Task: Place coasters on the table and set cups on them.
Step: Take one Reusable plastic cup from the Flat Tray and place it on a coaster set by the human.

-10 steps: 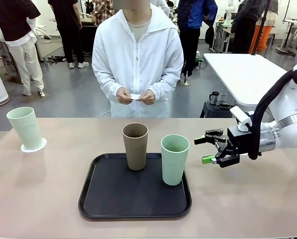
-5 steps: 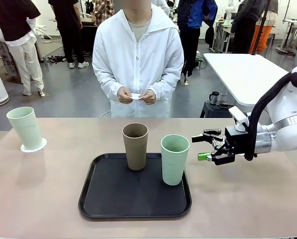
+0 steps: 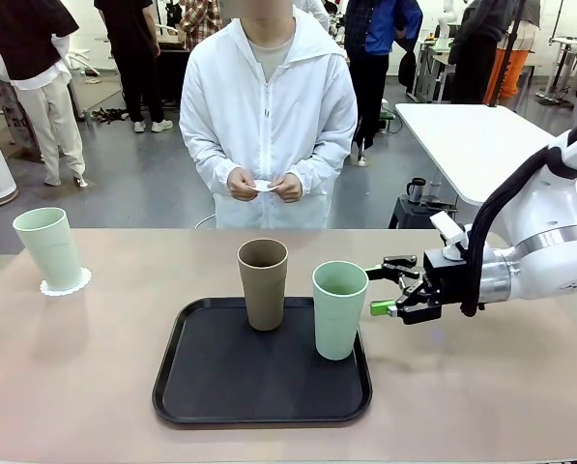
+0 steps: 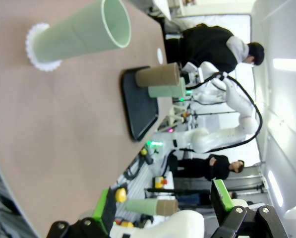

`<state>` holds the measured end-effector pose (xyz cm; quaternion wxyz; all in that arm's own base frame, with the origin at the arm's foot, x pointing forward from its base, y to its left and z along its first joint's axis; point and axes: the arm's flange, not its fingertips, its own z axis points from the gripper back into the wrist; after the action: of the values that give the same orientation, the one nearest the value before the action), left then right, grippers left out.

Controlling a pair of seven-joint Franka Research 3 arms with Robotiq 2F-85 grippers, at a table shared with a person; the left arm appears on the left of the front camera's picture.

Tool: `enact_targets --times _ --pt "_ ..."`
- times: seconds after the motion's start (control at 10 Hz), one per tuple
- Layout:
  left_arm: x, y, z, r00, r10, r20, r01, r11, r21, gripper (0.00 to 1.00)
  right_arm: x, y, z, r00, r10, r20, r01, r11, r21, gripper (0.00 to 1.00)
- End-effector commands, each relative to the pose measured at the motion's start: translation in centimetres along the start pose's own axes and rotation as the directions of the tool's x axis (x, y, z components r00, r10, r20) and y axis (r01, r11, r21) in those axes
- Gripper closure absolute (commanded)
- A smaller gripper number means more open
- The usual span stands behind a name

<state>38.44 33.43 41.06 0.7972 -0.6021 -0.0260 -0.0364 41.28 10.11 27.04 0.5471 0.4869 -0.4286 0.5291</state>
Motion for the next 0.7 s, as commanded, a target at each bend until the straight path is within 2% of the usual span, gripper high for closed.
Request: enact_targets --times 0.0,0.6 --pt "-0.1 -0.1 0.1 1.000 0.004 0.000 -0.004 1.000 0.003 0.00 -0.7 -0.5 -1.0 0.998 0.034 -0.046 -0.034 0.999 0.010 0.00" --pt "-0.1 -0.1 0.1 1.000 0.004 0.000 -0.004 1.000 0.003 0.00 -1.8 -0.3 -2.3 0.995 0.053 -0.083 -0.047 0.996 0.075 0.00"
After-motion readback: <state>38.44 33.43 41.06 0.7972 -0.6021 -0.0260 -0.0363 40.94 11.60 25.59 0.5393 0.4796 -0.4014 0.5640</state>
